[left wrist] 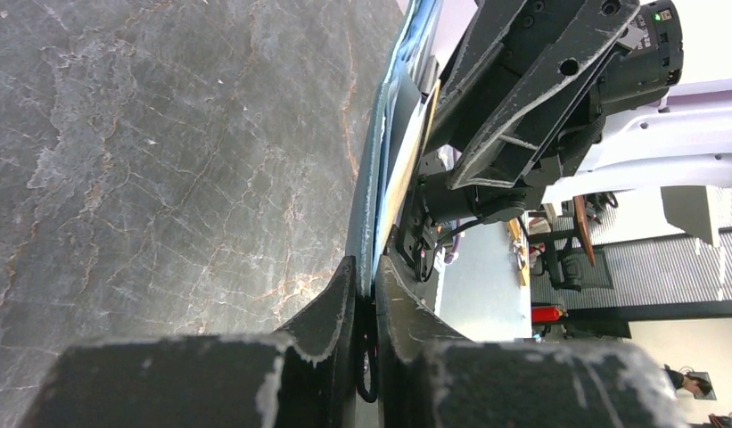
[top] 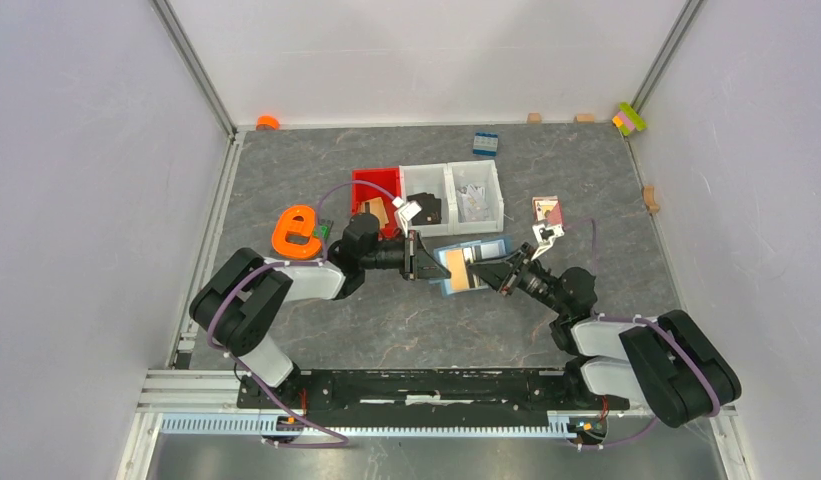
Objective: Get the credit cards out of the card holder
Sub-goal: Remove the credit card from the card holder.
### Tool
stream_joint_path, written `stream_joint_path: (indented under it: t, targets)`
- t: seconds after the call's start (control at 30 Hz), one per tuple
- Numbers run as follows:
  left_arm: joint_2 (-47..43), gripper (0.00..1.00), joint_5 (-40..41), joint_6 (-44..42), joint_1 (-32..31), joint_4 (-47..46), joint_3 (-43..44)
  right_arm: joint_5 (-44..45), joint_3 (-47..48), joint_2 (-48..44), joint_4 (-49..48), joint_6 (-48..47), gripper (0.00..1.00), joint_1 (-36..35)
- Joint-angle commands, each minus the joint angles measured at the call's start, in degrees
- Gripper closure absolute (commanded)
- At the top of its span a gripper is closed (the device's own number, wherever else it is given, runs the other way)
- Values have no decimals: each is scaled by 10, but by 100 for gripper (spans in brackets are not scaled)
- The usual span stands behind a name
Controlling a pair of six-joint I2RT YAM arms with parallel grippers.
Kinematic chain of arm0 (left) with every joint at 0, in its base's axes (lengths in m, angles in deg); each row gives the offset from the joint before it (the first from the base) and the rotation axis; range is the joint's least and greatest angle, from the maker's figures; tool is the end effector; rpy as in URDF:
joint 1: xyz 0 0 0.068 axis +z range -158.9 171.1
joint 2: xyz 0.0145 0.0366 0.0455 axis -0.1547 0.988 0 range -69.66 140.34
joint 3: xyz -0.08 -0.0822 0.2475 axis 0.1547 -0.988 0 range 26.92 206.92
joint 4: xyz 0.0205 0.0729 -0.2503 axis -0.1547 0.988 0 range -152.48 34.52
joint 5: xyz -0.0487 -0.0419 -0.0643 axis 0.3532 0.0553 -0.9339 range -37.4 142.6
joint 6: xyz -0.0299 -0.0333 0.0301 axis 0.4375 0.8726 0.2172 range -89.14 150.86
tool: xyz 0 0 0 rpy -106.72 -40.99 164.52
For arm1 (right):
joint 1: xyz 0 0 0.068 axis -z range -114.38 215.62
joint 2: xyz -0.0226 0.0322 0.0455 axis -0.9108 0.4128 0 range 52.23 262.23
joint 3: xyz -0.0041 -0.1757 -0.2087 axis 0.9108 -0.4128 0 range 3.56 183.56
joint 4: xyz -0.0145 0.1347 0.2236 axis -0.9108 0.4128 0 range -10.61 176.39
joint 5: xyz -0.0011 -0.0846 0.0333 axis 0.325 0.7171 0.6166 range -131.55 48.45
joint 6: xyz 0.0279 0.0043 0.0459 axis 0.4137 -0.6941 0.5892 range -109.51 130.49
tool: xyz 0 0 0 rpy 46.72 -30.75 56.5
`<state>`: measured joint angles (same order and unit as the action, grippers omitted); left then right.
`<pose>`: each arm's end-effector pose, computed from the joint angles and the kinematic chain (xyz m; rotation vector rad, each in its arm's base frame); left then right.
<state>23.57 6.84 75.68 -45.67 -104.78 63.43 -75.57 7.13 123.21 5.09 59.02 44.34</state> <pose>0.2373 -0.2091 0.1805 0.5143 2.0475 -1.6577 0.1664 0.0861 0.1725 -0.1547 1.6327 1.3899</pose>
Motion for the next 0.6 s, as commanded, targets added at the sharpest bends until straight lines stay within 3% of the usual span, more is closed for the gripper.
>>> stream_joint_path:
  t: [0.0,0.17,0.3,0.47,0.57]
  targets:
    - [-12,98,0,-12,2,-34,3,-27,26,6,6,-20,76,-20]
    - [-16,98,4,-15,2,-30,2,-4,29,-9,56,-40,100,-20]
    - [-15,98,22,-27,5,9,8,46,25,-54,129,-73,100,-14]
    - [3,98,84,-73,10,156,44,161,17,-133,272,-115,100,6]
    - [26,98,108,-83,15,216,66,199,10,-166,301,-122,100,11]
